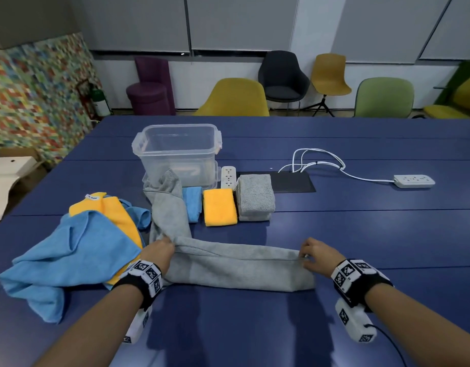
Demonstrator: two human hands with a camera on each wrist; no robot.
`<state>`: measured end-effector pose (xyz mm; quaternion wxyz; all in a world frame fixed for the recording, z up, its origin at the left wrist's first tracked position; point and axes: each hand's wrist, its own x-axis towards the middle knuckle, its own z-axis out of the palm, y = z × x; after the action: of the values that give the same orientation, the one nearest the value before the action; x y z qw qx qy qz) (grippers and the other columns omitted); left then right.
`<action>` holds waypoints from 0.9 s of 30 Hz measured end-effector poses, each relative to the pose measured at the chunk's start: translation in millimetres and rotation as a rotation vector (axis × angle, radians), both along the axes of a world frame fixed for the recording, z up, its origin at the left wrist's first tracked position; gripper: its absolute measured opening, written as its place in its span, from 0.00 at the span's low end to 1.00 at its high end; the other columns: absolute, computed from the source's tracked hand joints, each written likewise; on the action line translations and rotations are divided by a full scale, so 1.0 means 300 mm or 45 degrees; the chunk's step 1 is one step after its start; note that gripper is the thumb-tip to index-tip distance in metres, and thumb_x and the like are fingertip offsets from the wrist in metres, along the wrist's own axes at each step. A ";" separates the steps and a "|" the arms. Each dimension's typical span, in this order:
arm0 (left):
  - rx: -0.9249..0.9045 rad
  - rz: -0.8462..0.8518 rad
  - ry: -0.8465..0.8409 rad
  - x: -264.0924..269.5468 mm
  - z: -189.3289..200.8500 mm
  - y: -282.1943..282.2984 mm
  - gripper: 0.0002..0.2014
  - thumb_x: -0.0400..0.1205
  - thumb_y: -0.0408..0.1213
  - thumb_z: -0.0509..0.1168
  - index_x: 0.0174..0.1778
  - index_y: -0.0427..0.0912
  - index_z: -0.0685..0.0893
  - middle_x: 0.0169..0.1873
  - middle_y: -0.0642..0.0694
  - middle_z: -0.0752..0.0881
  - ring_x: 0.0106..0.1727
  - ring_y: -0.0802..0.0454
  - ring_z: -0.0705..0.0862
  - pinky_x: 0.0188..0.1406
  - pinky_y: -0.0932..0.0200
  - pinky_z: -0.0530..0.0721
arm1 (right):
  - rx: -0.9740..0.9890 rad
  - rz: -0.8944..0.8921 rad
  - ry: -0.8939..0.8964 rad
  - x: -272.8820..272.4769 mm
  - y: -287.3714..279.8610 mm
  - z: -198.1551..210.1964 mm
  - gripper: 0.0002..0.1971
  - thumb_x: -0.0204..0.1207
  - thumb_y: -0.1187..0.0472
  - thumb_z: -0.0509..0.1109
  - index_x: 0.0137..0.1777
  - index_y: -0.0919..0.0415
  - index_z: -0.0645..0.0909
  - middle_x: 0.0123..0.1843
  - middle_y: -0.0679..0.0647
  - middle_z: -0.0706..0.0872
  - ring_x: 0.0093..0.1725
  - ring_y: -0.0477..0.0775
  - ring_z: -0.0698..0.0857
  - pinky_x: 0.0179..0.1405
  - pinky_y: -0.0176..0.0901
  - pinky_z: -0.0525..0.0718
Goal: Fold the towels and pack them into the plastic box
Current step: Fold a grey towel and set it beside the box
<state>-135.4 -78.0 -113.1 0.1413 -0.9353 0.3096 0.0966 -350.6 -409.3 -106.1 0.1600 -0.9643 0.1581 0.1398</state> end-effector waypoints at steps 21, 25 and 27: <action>0.112 -0.069 -0.054 -0.011 -0.050 -0.010 0.18 0.85 0.29 0.50 0.69 0.41 0.74 0.67 0.41 0.74 0.67 0.44 0.76 0.62 0.54 0.76 | -0.351 0.408 0.097 0.049 0.005 -0.156 0.13 0.78 0.54 0.64 0.60 0.59 0.77 0.61 0.61 0.78 0.54 0.60 0.83 0.40 0.44 0.68; 0.087 -0.031 -0.020 -0.024 -0.066 -0.008 0.18 0.85 0.30 0.52 0.69 0.42 0.74 0.65 0.42 0.75 0.66 0.44 0.77 0.60 0.54 0.77 | -0.328 0.272 0.243 0.036 -0.002 -0.146 0.16 0.81 0.57 0.58 0.67 0.57 0.68 0.65 0.57 0.79 0.60 0.61 0.82 0.44 0.43 0.69; 0.101 -0.012 0.044 -0.041 -0.085 0.003 0.18 0.84 0.30 0.52 0.70 0.40 0.73 0.65 0.41 0.75 0.66 0.43 0.77 0.60 0.52 0.78 | -0.364 0.282 0.241 0.033 0.011 -0.140 0.13 0.82 0.58 0.56 0.64 0.60 0.72 0.64 0.58 0.79 0.60 0.60 0.81 0.43 0.43 0.68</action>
<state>-147.8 -77.1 -138.7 0.1734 -0.9257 0.3123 0.1242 -340.7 -405.9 -148.0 -0.0106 -0.9713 0.0836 0.2225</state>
